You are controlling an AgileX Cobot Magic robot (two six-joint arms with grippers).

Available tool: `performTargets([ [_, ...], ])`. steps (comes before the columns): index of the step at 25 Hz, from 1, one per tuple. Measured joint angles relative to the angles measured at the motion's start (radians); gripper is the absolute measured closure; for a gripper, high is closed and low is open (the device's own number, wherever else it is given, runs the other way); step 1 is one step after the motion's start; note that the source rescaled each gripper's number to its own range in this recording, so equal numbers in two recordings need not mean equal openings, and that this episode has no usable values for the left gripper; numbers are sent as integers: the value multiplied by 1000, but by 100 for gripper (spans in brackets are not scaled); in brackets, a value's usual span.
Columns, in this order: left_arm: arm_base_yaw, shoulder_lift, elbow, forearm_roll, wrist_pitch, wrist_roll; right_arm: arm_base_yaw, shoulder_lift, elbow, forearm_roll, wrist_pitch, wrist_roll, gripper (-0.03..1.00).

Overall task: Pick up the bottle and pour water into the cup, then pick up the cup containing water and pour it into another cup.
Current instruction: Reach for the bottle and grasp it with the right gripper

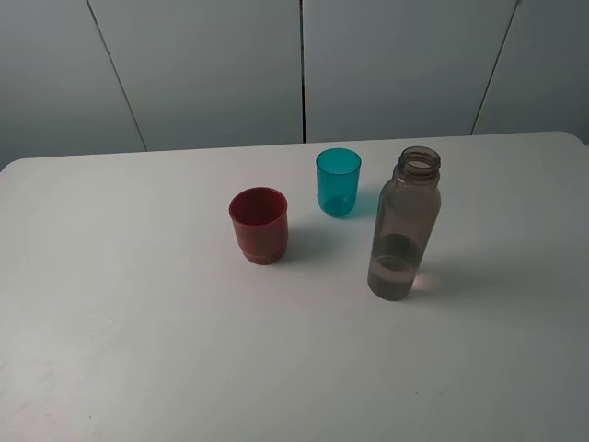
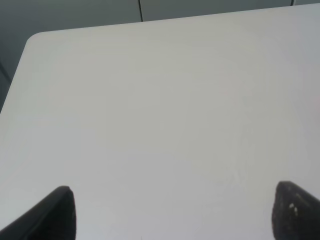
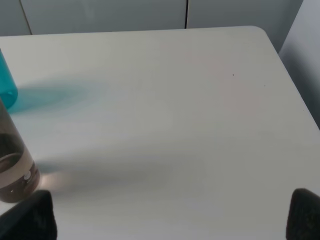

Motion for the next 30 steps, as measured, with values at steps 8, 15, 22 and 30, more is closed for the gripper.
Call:
performTargets([
  [8, 0, 0, 0, 0, 0, 0, 0, 0, 0, 0, 0, 0, -3],
  [15, 0, 0, 0, 0, 0, 4, 0, 0, 0, 0, 0, 0, -3],
  [22, 0, 0, 0, 0, 0, 2, 0, 0, 0, 0, 0, 0, -3],
  [30, 0, 0, 0, 0, 0, 2, 0, 0, 0, 0, 0, 0, -3],
])
